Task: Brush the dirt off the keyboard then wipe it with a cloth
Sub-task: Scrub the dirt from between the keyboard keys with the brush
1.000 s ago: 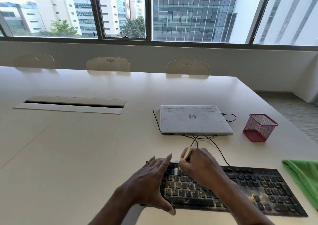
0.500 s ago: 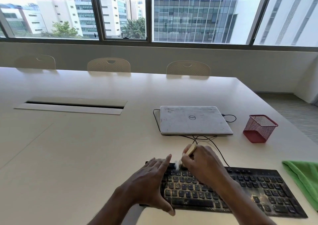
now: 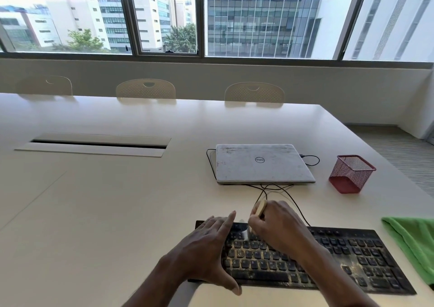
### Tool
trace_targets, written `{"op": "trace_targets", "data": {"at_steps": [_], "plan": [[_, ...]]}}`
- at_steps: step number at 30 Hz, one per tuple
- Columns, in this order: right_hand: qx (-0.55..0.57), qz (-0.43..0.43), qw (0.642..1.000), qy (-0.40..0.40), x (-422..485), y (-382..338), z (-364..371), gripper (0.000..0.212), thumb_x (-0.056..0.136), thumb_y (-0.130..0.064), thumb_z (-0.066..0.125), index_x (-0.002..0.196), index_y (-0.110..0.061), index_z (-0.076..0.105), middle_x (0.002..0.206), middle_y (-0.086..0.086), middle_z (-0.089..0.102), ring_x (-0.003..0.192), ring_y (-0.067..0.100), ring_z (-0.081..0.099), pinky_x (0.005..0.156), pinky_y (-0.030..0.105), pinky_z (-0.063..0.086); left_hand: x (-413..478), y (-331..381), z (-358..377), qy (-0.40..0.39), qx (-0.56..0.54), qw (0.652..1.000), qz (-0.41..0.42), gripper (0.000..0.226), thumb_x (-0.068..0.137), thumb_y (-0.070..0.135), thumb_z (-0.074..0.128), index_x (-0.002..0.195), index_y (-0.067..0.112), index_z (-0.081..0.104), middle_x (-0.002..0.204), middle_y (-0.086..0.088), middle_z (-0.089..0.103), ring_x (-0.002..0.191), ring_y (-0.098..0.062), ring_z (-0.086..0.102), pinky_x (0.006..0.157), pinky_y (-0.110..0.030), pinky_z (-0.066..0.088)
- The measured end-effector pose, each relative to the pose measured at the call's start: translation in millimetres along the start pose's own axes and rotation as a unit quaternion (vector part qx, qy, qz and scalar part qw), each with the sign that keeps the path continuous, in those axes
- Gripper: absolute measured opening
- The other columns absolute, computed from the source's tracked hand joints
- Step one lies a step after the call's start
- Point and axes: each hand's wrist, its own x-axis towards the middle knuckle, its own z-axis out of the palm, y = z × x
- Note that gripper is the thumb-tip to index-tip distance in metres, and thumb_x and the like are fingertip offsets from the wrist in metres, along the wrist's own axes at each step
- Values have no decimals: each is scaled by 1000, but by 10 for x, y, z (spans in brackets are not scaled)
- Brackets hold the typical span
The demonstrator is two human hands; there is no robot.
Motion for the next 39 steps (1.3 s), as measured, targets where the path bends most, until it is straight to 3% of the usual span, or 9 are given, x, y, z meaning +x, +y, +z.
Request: {"op": "trace_targets", "data": {"at_steps": [3, 8, 13, 19, 22, 26, 31, 34, 39], "plan": [[13, -1, 999, 46, -2, -21, -28, 22, 99, -25, 55, 83, -18, 68, 64, -3, 67, 43, 3, 49, 50, 16, 49, 3, 29, -10, 1, -1, 1000, 1, 150, 61, 80, 79, 159, 27, -21, 169, 3, 10, 153, -15, 8, 121, -24, 4], [7, 2, 1000, -8, -18, -5, -5, 29, 95, -27, 53, 80, -10, 70, 69, 8, 71, 46, 7, 47, 51, 27, 52, 2, 85, -34, -4, 1, 1000, 3, 149, 63, 77, 80, 159, 24, -22, 170, 2, 7, 154, -13, 4, 117, -21, -4], [20, 5, 999, 36, -11, 9, -35, 24, 99, -25, 54, 83, -15, 69, 66, 0, 69, 43, 3, 51, 48, 16, 47, 3, 122, -49, -12, -10, 1000, 2, 147, 65, 74, 81, 159, 23, -21, 171, 2, 5, 154, -12, 1, 110, -13, -14], [20, 10, 1000, -3, -31, 41, -71, 26, 97, -25, 53, 80, -12, 68, 73, 9, 72, 49, 12, 53, 54, 25, 53, 27, 147, -36, -20, -17, 1000, 5, 147, 66, 75, 80, 159, 24, -21, 171, 1, 4, 147, -3, -2, 101, -6, -21], [3, 11, 999, 39, -33, 53, -106, 25, 98, -25, 54, 81, -14, 69, 72, 5, 71, 52, 12, 57, 58, 22, 53, 43, 162, -30, -18, -11, 1000, 8, 147, 65, 76, 79, 159, 25, -22, 171, 0, 5, 154, -12, 0, 105, -9, -22], [8, 23, 1000, -12, -60, 86, -93, 27, 96, -25, 53, 81, -9, 68, 73, 10, 72, 49, 10, 49, 55, 32, 54, 64, 185, -15, -17, -10, 1000, 13, 147, 66, 75, 79, 158, 25, -23, 171, 0, 3, 154, -12, -2, 102, -7, -24], [15, 16, 998, 53, -77, 56, -143, 23, 98, -24, 54, 81, -17, 68, 70, 2, 70, 50, 9, 55, 52, 19, 50, 96, 191, 2, -18, -7, 1000, 23, 147, 65, 77, 79, 159, 24, -22, 171, 0, 4, 146, 0, -3, 107, -9, -22], [-2, 21, 1000, 7, -81, 71, -127, 24, 97, -24, 53, 79, -17, 67, 69, 4, 70, 48, 11, 53, 54, 22, 53, 96, 206, -5, -20, -7, 999, 24, 147, 65, 77, 79, 159, 24, -22, 171, 0, 4, 140, 3, -5, 106, -9, -23], [7, 21, 999, 40, -79, 70, -144, 25, 97, -24, 54, 79, -16, 68, 68, 2, 69, 48, 5, 51, 53, 19, 51, 84, 226, -19, -14, -5, 1000, 16, 148, 65, 76, 80, 159, 24, -22, 171, -1, 5, 155, -12, 0, 110, -14, -21]]}}
